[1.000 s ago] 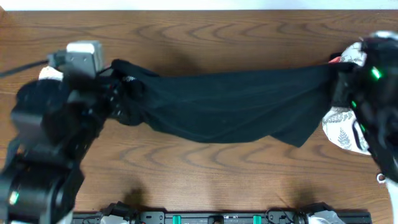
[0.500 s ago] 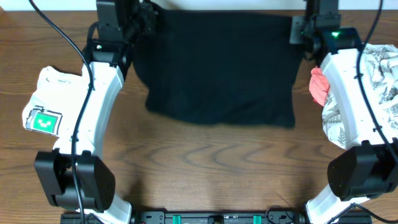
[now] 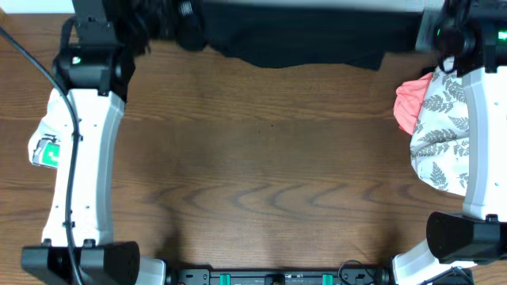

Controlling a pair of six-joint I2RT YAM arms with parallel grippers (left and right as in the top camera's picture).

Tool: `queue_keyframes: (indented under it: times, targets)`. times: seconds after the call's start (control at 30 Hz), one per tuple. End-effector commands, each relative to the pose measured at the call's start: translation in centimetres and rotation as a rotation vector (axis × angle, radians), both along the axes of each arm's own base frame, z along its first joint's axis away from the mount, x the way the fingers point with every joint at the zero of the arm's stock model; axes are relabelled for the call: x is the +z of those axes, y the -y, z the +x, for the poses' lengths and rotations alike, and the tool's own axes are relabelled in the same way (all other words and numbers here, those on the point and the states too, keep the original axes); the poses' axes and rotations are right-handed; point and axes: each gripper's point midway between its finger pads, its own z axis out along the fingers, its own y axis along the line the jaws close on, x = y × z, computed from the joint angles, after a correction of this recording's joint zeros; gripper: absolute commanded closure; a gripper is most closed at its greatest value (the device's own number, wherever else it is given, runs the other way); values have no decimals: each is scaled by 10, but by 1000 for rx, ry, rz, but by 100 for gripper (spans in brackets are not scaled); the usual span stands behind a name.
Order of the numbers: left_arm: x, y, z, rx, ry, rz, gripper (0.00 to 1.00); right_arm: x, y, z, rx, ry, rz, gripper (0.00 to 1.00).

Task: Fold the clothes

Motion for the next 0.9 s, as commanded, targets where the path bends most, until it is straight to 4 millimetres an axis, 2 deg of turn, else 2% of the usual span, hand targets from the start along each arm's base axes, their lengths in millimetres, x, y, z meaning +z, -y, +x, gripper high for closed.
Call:
queue_keyframes:
  times: [0.0, 0.13, 0.2, 0.3, 0.37, 0.47, 0.53, 0.57, 0.73, 0.87]
  targets:
    - [-43, -1, -28, -3, -218, -12, 94, -21, -3, -21, -9, -121, 39, 99]
    - [-102, -6, -78, 13, -528, 16, 94, -45, -9, -60, -13, -306, 71, 99]
    - [-123, -9, -96, 19, -631, 28, 95, -54, -10, -83, -20, -406, 84, 99]
    - [-145, -9, -112, 18, -719, 31, 94, -65, -11, -109, -36, -523, 93, 99]
    - [-157, -9, -120, 19, -761, 33, 94, -74, -16, -119, -29, -581, 116, 97]
    - [-168, -9, -128, 15, -804, 36, 94, -93, -30, -130, -4, -655, 192, 93]
    - [-173, -10, -134, 2, -825, 45, 94, -109, -36, -137, 4, -707, 215, 96]
    - [-175, -10, -137, -7, -834, 51, 94, -119, -37, -139, 3, -729, 217, 99]
    - [-176, -10, -145, -17, -866, 58, 94, -161, -37, -154, -32, -820, 225, 99]
    - [-177, -10, -156, -18, -911, 59, 94, -187, -38, -174, -59, -903, 229, 99]
